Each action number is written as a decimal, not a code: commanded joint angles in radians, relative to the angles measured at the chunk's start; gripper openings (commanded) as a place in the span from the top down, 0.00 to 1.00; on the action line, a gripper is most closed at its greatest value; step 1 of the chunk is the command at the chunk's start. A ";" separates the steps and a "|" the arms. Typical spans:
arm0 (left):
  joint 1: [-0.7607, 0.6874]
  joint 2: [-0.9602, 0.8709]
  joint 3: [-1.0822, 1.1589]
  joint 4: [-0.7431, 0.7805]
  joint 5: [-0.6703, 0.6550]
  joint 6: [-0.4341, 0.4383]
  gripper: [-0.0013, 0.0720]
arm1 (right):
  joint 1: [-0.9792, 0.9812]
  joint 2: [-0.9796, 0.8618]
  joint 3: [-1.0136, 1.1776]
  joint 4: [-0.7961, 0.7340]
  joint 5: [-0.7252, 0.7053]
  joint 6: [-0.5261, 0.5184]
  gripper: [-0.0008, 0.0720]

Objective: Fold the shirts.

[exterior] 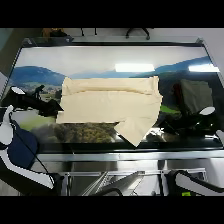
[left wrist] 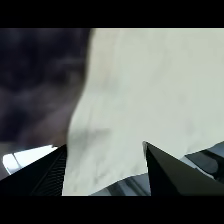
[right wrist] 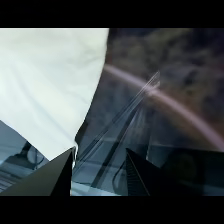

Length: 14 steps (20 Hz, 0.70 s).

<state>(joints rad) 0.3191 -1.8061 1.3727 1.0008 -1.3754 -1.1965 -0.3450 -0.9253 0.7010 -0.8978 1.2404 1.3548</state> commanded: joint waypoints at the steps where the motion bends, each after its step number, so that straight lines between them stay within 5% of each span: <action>1: -0.052 -0.009 -0.050 -0.026 0.015 0.034 0.26 | 0.000 0.016 -0.105 0.058 -0.105 -0.009 0.48; 8: -0.106 -0.020 -0.051 -0.025 0.042 0.036 0.26 | 0.067 -0.105 -0.108 0.227 -0.207 -0.139 0.48; 9: -0.106 -0.020 -0.051 -0.025 0.040 0.035 0.38 | 0.096 -0.135 -0.108 0.256 -0.225 -0.162 0.48; 10: -0.102 -0.020 -0.051 -0.025 0.039 0.037 0.77 | 0.129 -0.163 -0.108 0.264 -0.243 -0.164 0.48; 11: -0.099 -0.020 -0.051 -0.025 0.039 0.036 0.97 | 0.167 -0.192 -0.108 0.264 -0.263 -0.164 0.48; 14: -0.078 -0.020 -0.051 -0.026 0.029 0.033 0.96 | 0.211 -0.222 -0.106 0.362 -0.263 -0.249 0.56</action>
<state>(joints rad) 0.2272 -1.8278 1.3209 0.9741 -1.3369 -1.1610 -0.1802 -1.1065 0.5968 -0.6018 1.0336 1.1835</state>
